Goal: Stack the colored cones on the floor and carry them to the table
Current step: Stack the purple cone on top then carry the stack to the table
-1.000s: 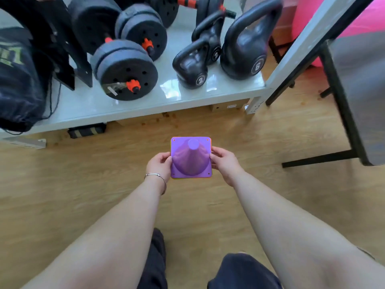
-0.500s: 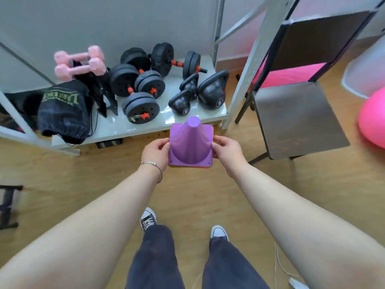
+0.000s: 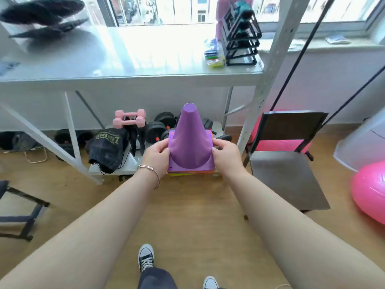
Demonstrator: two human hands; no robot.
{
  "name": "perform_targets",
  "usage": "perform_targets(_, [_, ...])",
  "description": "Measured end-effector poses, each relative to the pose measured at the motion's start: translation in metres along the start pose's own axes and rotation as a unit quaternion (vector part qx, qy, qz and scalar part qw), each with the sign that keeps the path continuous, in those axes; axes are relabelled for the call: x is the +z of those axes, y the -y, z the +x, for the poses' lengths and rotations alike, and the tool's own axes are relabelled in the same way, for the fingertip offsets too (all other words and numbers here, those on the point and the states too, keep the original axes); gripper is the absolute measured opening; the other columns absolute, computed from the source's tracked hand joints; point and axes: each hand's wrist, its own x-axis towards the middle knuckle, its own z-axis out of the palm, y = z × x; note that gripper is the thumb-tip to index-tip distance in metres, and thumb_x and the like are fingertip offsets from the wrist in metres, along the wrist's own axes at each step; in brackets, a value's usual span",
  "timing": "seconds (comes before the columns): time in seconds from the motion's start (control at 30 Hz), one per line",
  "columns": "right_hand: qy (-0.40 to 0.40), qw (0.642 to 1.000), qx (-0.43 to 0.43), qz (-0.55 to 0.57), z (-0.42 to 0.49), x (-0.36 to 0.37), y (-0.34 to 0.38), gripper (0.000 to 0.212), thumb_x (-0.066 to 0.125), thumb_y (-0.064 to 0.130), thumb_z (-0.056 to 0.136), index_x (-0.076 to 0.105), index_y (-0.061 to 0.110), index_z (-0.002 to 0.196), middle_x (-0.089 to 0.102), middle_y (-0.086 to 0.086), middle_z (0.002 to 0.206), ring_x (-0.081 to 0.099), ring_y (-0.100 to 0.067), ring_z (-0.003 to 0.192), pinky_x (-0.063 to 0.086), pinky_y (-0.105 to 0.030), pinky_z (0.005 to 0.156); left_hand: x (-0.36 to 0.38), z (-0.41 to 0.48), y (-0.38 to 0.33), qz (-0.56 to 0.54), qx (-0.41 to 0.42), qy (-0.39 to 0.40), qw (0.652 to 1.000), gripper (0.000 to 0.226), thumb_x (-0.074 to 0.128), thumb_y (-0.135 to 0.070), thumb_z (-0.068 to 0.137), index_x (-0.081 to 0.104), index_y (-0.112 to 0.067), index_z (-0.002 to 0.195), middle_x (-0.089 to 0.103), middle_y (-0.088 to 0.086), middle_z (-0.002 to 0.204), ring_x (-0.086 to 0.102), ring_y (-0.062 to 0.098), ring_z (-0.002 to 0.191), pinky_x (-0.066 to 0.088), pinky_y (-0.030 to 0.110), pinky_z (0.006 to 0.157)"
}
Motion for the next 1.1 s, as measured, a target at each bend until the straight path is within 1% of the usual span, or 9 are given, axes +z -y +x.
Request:
perform_targets(0.07, [0.007, 1.0, -0.008, 0.019, 0.005, 0.001, 0.016, 0.038, 0.044, 0.006, 0.076, 0.073, 0.025, 0.09, 0.074, -0.011, 0.094, 0.06, -0.023, 0.068, 0.055, -0.04, 0.066, -0.011, -0.001, -0.022, 0.013, 0.022, -0.003, 1.0, 0.056, 0.042, -0.004, 0.083, 0.071, -0.052, 0.09, 0.073, -0.022, 0.089, 0.066, 0.011, 0.089, 0.055, 0.022, 0.078])
perform_targets(0.13, [0.017, 0.999, -0.011, 0.029, 0.01, 0.003, 0.034, 0.035, 0.042, 0.004, 0.075, 0.071, 0.011, 0.095, 0.07, -0.026, 0.09, 0.046, -0.015, 0.068, 0.04, -0.031, 0.061, -0.022, 0.0, -0.042, 0.024, 0.03, -0.002, 0.999, 0.061, 0.039, -0.002, 0.08, 0.069, -0.054, 0.076, 0.069, -0.015, 0.078, 0.057, 0.012, 0.072, 0.049, 0.022, 0.062])
perform_targets(0.2, [0.025, 0.998, -0.014, 0.051, 0.015, 0.005, 0.055, 0.036, 0.044, 0.006, 0.072, 0.073, 0.016, 0.09, 0.067, -0.013, 0.072, 0.046, -0.013, 0.069, 0.037, -0.029, 0.063, -0.033, 0.007, -0.059, 0.032, 0.037, 0.003, 0.999, 0.058, 0.037, 0.0, 0.079, 0.071, -0.047, 0.072, 0.063, -0.002, 0.075, 0.049, 0.016, 0.063, 0.04, 0.023, 0.053])
perform_targets(0.27, [0.038, 0.995, -0.012, 0.094, 0.024, 0.008, 0.075, 0.035, 0.047, 0.005, 0.069, 0.076, 0.016, 0.086, 0.065, -0.003, 0.075, 0.051, -0.014, 0.073, 0.043, -0.032, 0.067, -0.045, 0.017, -0.076, 0.047, 0.048, -0.003, 0.998, 0.052, 0.037, 0.003, 0.081, 0.069, -0.037, 0.072, 0.06, -0.001, 0.068, 0.046, 0.013, 0.058, 0.038, 0.017, 0.047])
perform_targets(0.5, [0.04, 0.99, -0.038, 0.131, 0.065, 0.04, 0.144, 0.038, 0.046, -0.012, 0.079, 0.077, 0.005, 0.093, 0.074, -0.022, 0.095, 0.058, -0.021, 0.081, 0.051, -0.038, 0.076, -0.1, 0.074, -0.112, 0.111, 0.073, -0.053, 0.99, 0.03, 0.051, -0.004, 0.084, 0.076, -0.018, 0.089, 0.061, -0.004, 0.074, 0.052, 0.012, 0.064, 0.04, 0.012, 0.054])
perform_targets(0.7, [0.019, 0.988, -0.054, 0.143, 0.102, 0.086, 0.191, 0.043, 0.046, -0.008, 0.076, 0.079, 0.02, 0.078, 0.073, -0.009, 0.088, 0.063, -0.017, 0.075, 0.055, -0.024, 0.068, -0.156, 0.136, -0.129, 0.049, 0.064, -0.02, 0.997, 0.029, 0.047, -0.003, 0.086, 0.074, -0.013, 0.091, 0.074, 0.006, 0.08, 0.066, 0.021, 0.075, 0.056, 0.034, 0.076])
perform_targets(0.8, [-0.007, 0.987, -0.06, 0.152, 0.124, 0.113, 0.206, 0.04, 0.051, -0.004, 0.08, 0.079, 0.024, 0.073, 0.076, -0.002, 0.081, 0.065, -0.015, 0.07, 0.056, -0.025, 0.062, -0.178, 0.159, -0.138, -0.02, 0.081, -0.023, 0.996, 0.032, 0.044, 0.004, 0.09, 0.065, -0.018, 0.083, 0.067, -0.013, 0.056, 0.06, 0.002, 0.052, 0.05, 0.012, 0.05])
perform_targets(0.9, [-0.029, 0.985, -0.052, 0.16, 0.141, 0.135, 0.217, 0.038, 0.057, 0.0, 0.08, 0.081, 0.029, 0.074, 0.077, 0.004, 0.075, 0.068, -0.01, 0.065, 0.056, -0.023, 0.058, -0.198, 0.179, -0.139, -0.011, 0.094, -0.004, 0.996, 0.032, 0.047, 0.002, 0.089, 0.068, -0.02, 0.084, 0.066, 0.005, 0.077, 0.057, 0.013, 0.062, 0.046, 0.015, 0.049])
perform_targets(1.1, [-0.071, 0.988, -0.021, 0.139, 0.163, 0.159, 0.223, 0.033, 0.06, 0.012, 0.075, 0.078, 0.014, 0.101, 0.078, -0.007, 0.089, 0.071, -0.018, 0.073, 0.054, -0.026, 0.061, -0.22, 0.215, -0.137, -0.008, 0.088, 0.03, 0.996, 0.033, 0.048, -0.004, 0.087, 0.074, -0.023, 0.079, 0.066, 0.001, 0.071, 0.054, 0.011, 0.054, 0.048, 0.017, 0.049])
